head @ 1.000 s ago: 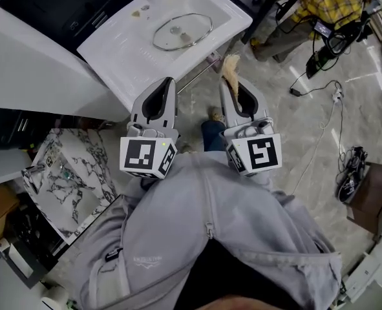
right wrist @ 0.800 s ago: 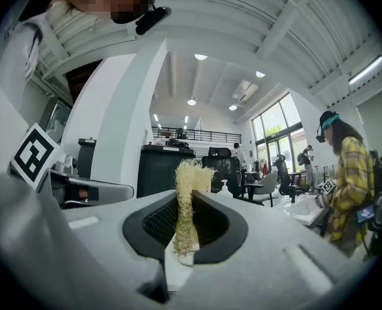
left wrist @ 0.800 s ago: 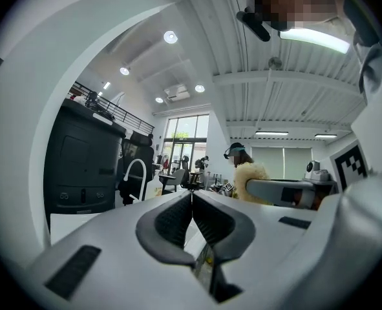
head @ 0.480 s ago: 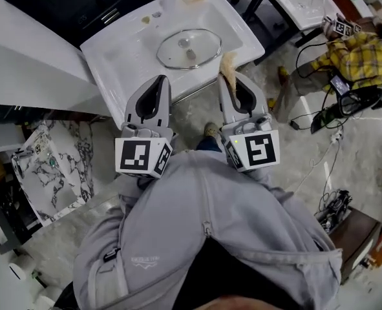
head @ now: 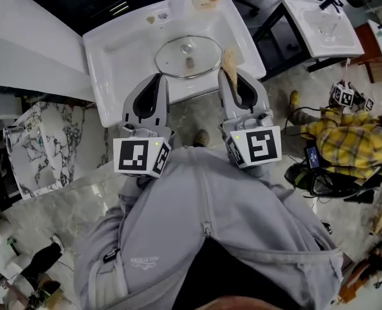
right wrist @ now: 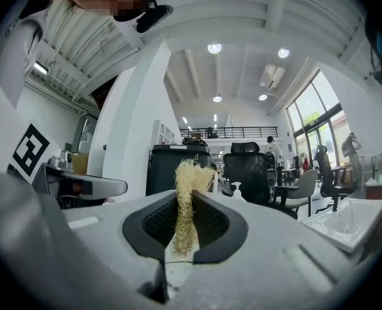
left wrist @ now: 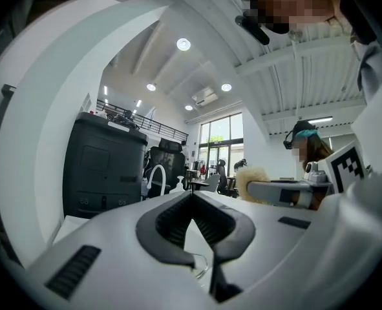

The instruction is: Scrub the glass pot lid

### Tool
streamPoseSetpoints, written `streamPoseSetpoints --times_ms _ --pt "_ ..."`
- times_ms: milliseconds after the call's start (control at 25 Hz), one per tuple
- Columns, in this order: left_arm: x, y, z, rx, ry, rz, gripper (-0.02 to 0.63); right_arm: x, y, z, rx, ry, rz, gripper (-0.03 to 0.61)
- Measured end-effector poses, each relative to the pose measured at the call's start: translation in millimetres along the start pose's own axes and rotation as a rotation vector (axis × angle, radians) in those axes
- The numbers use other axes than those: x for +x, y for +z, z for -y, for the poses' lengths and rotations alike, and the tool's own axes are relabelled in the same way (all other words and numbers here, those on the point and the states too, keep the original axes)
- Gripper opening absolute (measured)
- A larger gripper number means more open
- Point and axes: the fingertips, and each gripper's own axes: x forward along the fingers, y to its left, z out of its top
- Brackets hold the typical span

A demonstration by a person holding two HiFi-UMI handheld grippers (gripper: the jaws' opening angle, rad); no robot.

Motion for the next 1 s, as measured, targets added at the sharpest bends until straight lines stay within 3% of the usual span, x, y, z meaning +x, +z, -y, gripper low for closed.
streamPoseSetpoints --times_ms 200,520,1000 --pt "24.4 -4.4 1.0 -0.013 0.063 -0.033 0.008 25.1 -5.1 26.0 0.025 0.066 -0.014 0.035" --pt "37.4 -21.8 -16.9 -0.019 0.139 -0.065 0.008 53.1 -27.3 31.5 0.040 0.134 -0.053 0.035" --pt "105.1 -33.0 -67.1 -0.017 0.128 -0.089 0.008 123.8 -48.6 42.2 0.011 0.179 -0.080 0.035"
